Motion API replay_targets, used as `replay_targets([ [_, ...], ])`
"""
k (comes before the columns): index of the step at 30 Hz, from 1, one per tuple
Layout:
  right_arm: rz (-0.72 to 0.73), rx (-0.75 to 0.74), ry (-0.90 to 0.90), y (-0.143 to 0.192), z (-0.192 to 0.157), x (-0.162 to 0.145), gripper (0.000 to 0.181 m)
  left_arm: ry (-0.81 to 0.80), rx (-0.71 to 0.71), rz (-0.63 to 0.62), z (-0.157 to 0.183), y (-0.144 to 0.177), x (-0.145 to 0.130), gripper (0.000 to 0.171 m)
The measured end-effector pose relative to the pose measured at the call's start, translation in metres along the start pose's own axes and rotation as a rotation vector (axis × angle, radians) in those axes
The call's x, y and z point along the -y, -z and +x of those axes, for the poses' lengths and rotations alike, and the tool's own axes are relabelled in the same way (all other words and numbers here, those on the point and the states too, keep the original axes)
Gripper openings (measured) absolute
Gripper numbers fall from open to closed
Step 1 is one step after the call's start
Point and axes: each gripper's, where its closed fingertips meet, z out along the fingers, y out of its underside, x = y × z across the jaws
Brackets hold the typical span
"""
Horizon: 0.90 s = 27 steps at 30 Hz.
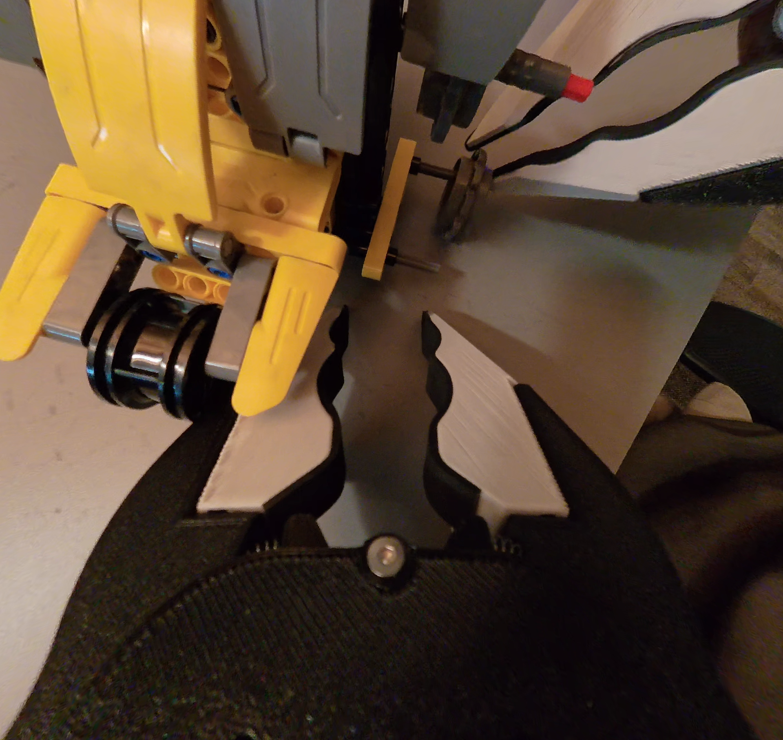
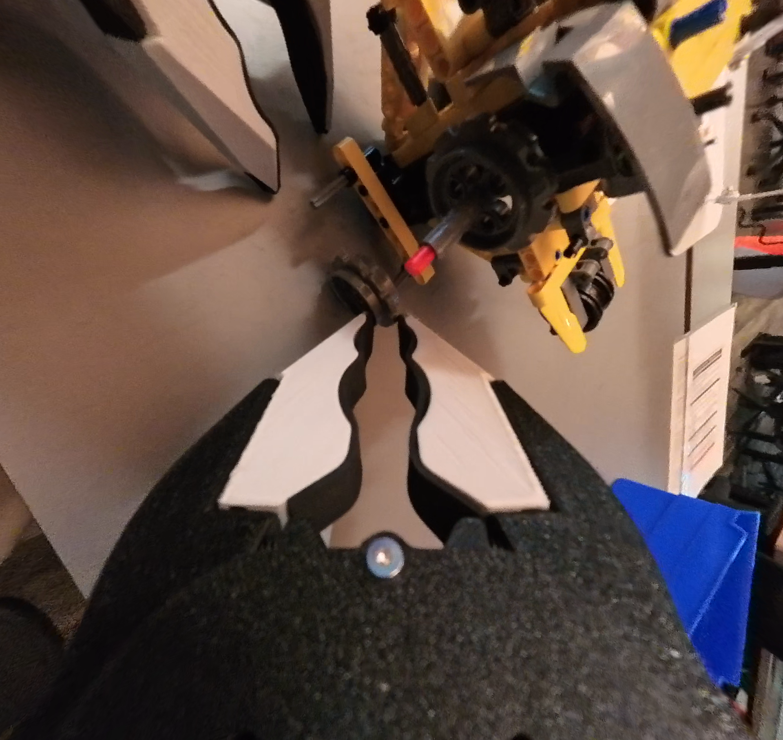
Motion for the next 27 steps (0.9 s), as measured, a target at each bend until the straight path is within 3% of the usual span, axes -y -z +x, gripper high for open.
replay_targets([
  [9,0.044,0.014,-0.161,0.008,0.002,-0.018,0.011,0.01,-0.004,0.003,-0.001,0.0,0.0,0.034],
  [12,0.124,0.107,-0.367,0.016,-0.007,-0.023,0.011,0.005,0.007,0.014,-0.001,0.001,0.001,0.034],
  [17,0.211,0.4,-0.843,0.025,-0.022,-0.039,0.011,-0.006,0.02,0.059,0.0,0.008,0.005,0.034],
  [20,0.241,0.54,-1.031,0.027,-0.022,-0.048,0.014,-0.002,0.0,0.078,0.006,0.012,0.004,0.035],
  [27,0.219,0.337,-0.985,0.031,-0.006,-0.062,0.04,0.027,-0.057,0.139,0.02,0.03,0.0,0.04],
])
